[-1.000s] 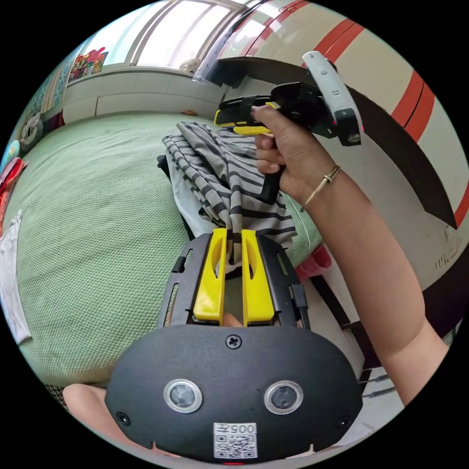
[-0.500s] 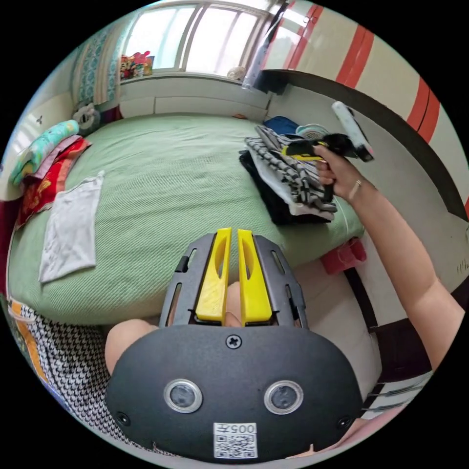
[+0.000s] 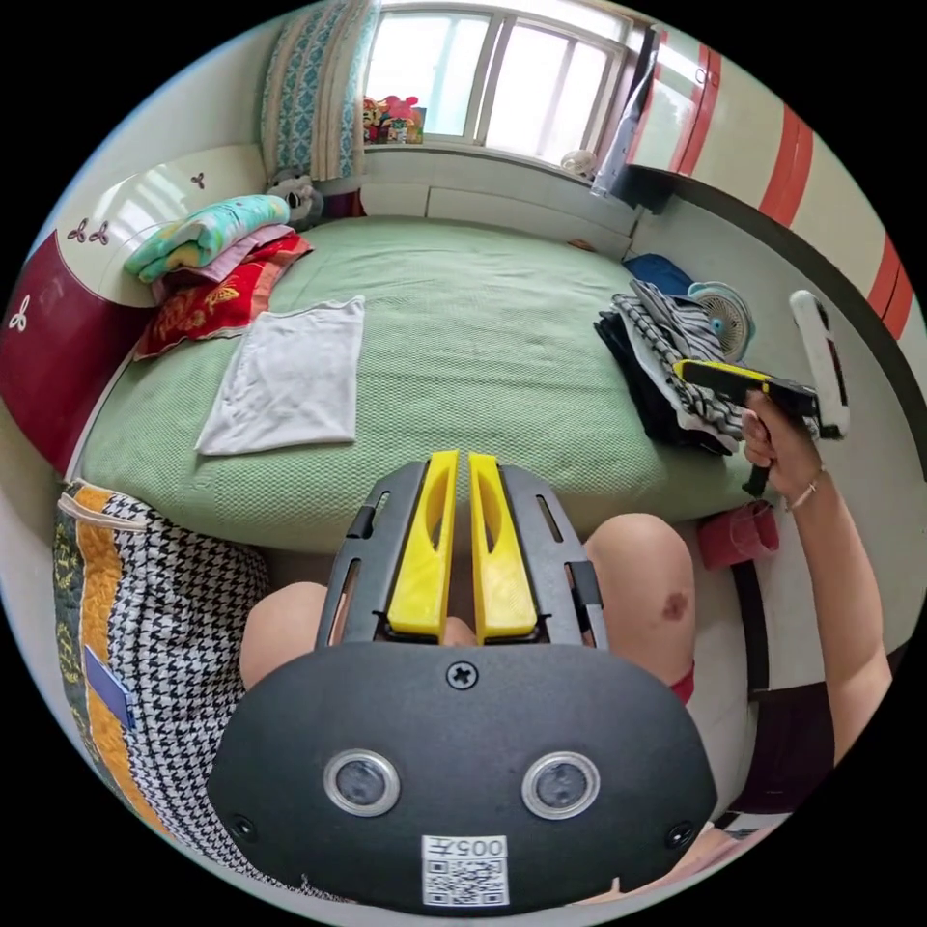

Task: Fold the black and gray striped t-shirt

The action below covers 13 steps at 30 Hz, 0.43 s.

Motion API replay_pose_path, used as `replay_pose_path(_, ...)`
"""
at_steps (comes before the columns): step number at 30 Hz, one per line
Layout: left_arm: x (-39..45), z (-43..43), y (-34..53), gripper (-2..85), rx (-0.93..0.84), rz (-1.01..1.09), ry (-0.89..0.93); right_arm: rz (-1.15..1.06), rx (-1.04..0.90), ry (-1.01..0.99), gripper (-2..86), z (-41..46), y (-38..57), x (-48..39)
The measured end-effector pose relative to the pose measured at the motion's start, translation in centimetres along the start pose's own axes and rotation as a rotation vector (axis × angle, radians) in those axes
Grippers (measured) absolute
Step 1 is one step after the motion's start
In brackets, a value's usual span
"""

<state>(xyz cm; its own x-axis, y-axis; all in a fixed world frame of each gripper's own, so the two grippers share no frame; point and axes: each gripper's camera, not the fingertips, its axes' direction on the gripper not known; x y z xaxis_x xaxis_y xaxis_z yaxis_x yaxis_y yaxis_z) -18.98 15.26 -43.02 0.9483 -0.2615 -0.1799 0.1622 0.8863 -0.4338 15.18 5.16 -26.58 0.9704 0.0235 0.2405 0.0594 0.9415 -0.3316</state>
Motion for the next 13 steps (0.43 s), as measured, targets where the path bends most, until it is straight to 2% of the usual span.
replay_pose_path(5,-4.1,1.4,-5.5,0.1,0.016,-0.018,-0.05,-0.02,-0.007,-0.216,11.2,2.3,-1.0,-5.2)
replay_pose_path(8,-7.2,2.9,-10.0,-0.4,0.022,-0.063,-0.069,-0.019,-0.042,-0.294,11.9,5.7,-2.6,-8.6)
replay_pose_path(10,-9.7,4.4,-13.8,-0.5,-0.001,-0.13,-0.16,-0.022,-0.077,-0.333,12.4,7.9,-3.9,-10.7)
replay_pose_path(13,-12.9,5.9,-17.3,-0.5,0.019,-0.163,-0.204,-0.038,-0.123,-0.377,13.0,11.0,-6.7,-13.8)
